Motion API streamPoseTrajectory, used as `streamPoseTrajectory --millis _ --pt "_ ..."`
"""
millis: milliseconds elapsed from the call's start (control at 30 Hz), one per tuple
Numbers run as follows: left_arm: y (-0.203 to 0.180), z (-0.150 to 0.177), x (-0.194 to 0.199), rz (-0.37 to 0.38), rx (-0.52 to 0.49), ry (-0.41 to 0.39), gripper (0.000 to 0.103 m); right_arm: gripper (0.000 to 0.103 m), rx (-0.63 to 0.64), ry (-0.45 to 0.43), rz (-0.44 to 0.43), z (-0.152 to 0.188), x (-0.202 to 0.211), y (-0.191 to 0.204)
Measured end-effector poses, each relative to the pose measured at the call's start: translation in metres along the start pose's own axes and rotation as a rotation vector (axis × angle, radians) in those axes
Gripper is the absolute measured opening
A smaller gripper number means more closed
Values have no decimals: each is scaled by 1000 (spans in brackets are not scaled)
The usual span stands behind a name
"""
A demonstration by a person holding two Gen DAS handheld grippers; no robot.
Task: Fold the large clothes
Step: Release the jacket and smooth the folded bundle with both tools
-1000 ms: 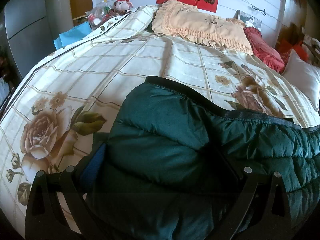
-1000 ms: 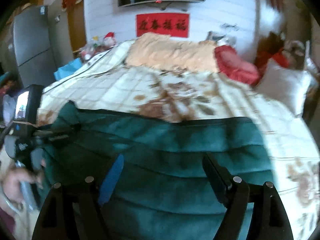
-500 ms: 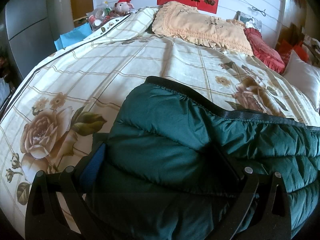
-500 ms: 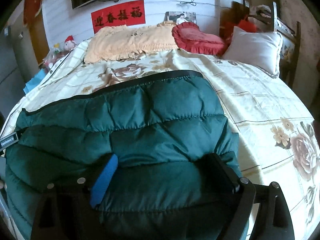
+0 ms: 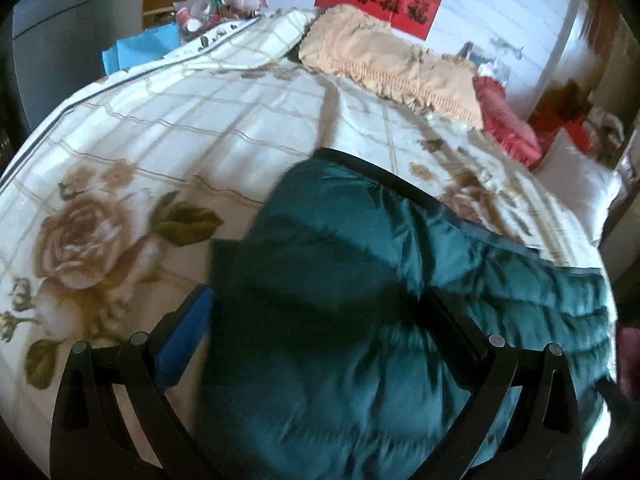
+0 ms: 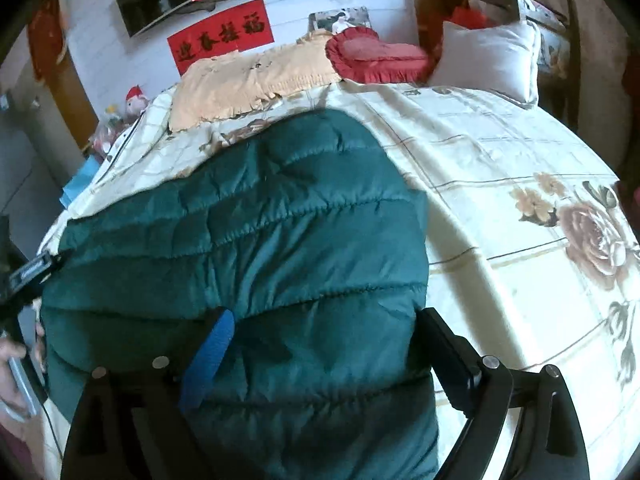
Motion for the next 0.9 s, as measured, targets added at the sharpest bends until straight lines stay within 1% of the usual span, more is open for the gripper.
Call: streamPoseTrajectory --millis 67,133,200,300,433,533,633,800,900 --pt "9 3 24 4 -14 -34 102 90 16 -54 -6 -4 21 3" --pt "18 9 43 -1 -34 -53 102 90 45 -74 -13 -1 38 10" --pt "28 20 60 -11 -51 -75 102 90 69 -68 -25 7 48 17" --pt "41 38 76 -32 -64 -87 102 90 74 -50 -33 21 58 26" --pt "48 65 87 -39 -85 -74 102 90 91 -43 -39 36 65 40" --pt "44 79 91 -34 -108 -75 102 90 120 -44 -44 42 68 50" --pt "43 90 99 -24 -113 -83 102 90 128 -42 -35 47 70 52" --pt "37 100 100 -17 -136 -77 102 90 131 -25 -28 55 71 49" --pt "39 102 96 -17 -134 -66 102 91 121 -24 -23 57 70 42"
Point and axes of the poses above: each gripper's, at about its wrist camera, not at the fingertips, and x roughly against the way its jaws point, y to its left, z to its underside, the point moved 9 cm from there along -x, roughly the way its jaws point, and after that the axes turned 9 degrees about x, right-handed, at the moved point
